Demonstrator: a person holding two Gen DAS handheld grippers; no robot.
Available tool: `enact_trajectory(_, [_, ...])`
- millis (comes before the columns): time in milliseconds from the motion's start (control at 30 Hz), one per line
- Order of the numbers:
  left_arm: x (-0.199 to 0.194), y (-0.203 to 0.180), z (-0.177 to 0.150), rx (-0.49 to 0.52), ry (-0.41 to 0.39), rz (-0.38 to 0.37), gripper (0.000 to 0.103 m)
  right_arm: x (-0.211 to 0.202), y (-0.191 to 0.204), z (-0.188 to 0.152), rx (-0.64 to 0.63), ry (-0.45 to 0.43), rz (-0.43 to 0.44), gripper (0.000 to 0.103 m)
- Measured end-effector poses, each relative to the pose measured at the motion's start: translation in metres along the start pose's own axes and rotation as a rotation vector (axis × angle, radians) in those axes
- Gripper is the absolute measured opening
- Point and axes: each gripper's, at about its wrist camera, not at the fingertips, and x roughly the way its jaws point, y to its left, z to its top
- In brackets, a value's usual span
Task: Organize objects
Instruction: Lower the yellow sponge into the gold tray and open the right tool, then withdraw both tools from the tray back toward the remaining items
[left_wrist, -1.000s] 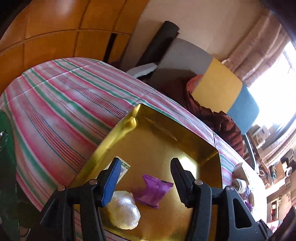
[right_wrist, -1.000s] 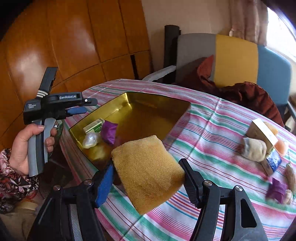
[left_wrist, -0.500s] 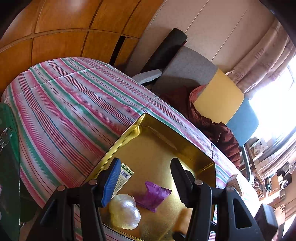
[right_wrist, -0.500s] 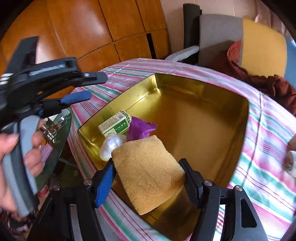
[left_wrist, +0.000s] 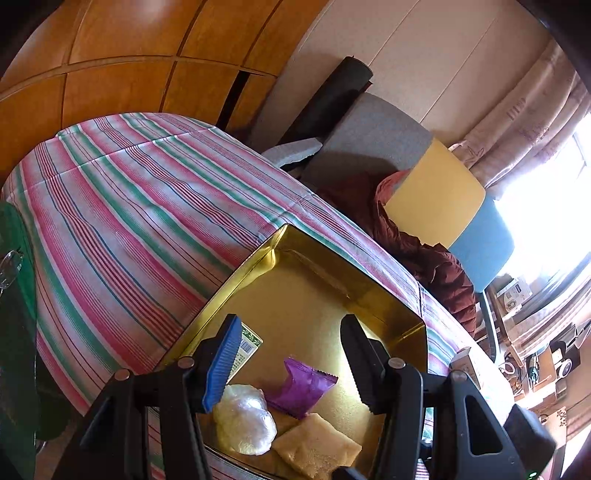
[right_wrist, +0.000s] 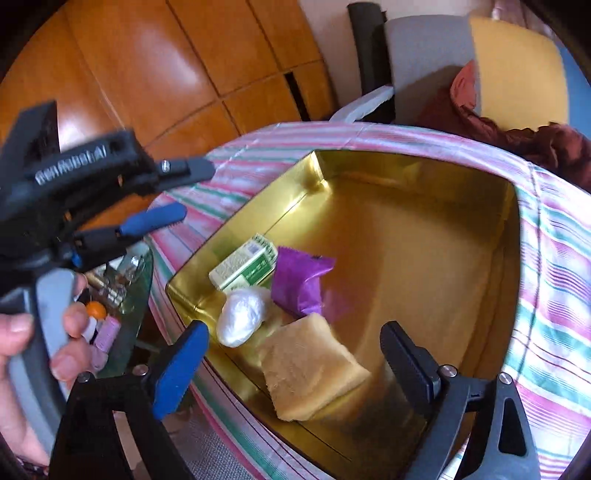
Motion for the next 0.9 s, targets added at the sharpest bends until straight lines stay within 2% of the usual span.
enact_trajectory(233, [0.004,-0.006,-0.006,0.009,0.024,-0.020,0.056,-0.021,-0.013,0.001,0.043,-0.045,-0.034,0.095])
enact_trajectory(533, [0.010,-0.025,-0.020,0.069,0.064,-0.033,0.056,-0.044,-0.034,-0.009,0.047,-0.057,-0.140,0.096])
enact_trajectory(733, [0.012,-0.047,-0.034,0.152,0.080,-0.066,0.056,-0.068,-0.060,-0.020,0.064,-0.073,-0.231,0.096])
enact_trajectory(900, [0.008,-0.074,-0.052,0.266,0.091,-0.130,0.056,-0.094,-0.094,-0.037,0.095,-0.067,-0.330,0.096])
